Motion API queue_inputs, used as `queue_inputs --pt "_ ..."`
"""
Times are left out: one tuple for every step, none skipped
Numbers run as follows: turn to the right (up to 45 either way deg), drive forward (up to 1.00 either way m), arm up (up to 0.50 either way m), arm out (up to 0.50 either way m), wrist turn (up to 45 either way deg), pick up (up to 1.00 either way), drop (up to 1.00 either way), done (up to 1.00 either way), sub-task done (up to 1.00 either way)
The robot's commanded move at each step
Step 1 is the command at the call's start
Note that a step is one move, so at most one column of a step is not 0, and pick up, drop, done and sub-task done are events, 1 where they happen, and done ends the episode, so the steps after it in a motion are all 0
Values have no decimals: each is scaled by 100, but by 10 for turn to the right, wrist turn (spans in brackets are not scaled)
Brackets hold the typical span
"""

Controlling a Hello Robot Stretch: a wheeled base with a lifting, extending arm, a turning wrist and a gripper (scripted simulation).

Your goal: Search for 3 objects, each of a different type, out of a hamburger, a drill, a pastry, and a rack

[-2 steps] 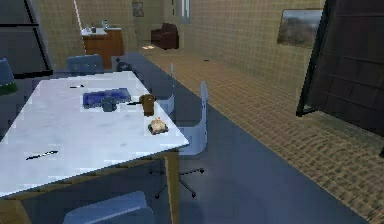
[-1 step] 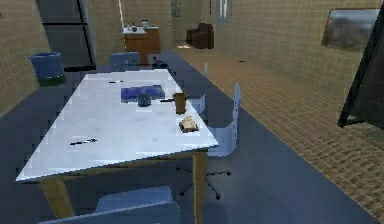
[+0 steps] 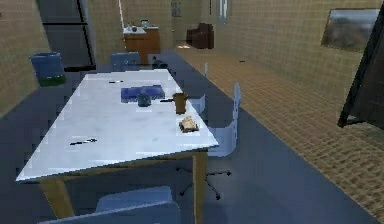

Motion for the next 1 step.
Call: queue_inputs --pt "450 0 0 0 0 0 0 0 0"
